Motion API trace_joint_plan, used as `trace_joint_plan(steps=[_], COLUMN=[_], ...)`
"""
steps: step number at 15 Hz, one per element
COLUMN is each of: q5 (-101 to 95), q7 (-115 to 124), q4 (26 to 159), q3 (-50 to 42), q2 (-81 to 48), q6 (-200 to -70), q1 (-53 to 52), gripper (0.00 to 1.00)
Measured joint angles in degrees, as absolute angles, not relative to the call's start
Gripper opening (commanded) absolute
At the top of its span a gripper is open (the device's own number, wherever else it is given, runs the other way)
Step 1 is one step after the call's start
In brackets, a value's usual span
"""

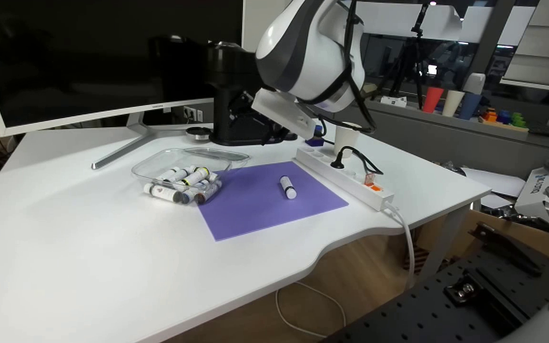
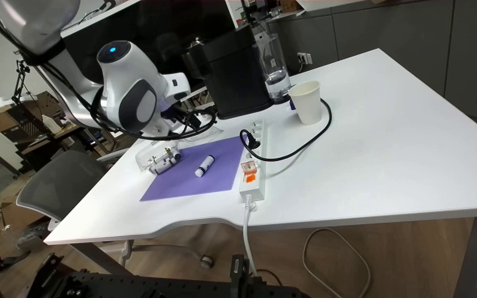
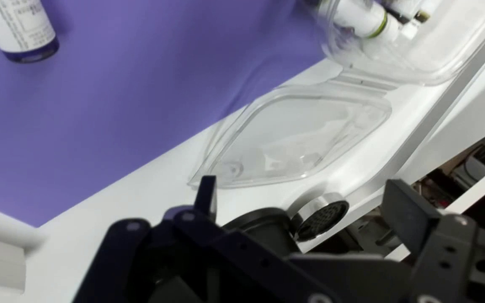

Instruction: Close the box

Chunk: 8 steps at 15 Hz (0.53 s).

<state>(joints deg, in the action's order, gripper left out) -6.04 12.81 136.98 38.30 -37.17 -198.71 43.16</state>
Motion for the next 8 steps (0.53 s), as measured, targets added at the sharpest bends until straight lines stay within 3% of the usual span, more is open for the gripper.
trace_joint_plan(steps=[8], q5=[-0.71], q7=[19.97], q4=[133.13], q3=[38.44], q2=[-40.5], q6=[-197.92], q1=[43.13], gripper=[1.0])
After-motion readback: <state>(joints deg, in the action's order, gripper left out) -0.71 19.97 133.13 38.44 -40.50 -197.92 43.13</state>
